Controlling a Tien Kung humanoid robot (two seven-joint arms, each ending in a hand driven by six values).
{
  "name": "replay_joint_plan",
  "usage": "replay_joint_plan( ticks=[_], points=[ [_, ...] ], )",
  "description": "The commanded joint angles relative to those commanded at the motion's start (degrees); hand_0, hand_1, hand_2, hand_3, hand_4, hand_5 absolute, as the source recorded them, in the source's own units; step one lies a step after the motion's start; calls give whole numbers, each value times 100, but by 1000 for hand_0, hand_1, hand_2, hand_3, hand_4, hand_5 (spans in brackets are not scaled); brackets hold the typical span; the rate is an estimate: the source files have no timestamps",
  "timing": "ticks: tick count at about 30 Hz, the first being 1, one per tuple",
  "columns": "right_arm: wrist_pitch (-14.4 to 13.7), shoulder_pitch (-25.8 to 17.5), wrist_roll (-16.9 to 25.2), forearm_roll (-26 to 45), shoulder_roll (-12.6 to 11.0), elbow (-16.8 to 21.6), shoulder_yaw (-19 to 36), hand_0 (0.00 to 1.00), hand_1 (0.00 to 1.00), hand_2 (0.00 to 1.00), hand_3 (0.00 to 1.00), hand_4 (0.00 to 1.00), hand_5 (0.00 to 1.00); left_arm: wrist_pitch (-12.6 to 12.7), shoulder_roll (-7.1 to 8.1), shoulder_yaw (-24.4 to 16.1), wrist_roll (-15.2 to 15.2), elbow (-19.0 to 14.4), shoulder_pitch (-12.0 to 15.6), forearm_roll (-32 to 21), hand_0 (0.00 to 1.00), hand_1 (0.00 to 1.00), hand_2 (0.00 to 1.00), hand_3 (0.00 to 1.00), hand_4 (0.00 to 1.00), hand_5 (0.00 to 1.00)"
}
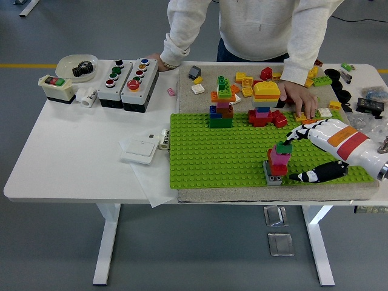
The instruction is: Pick up the brick,pile it on top of brick,press brick,pick up the brick,pile it on top of brick,press brick
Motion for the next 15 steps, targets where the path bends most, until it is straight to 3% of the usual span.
replay_joint_plan(
  ticks=[15],
  points=[
    [-66,18,20,29,-1,14,9,598,613,740,664,943,525,6,1,31,-11,0,-14,-46,803,722,606,534,528,512]
  ],
)
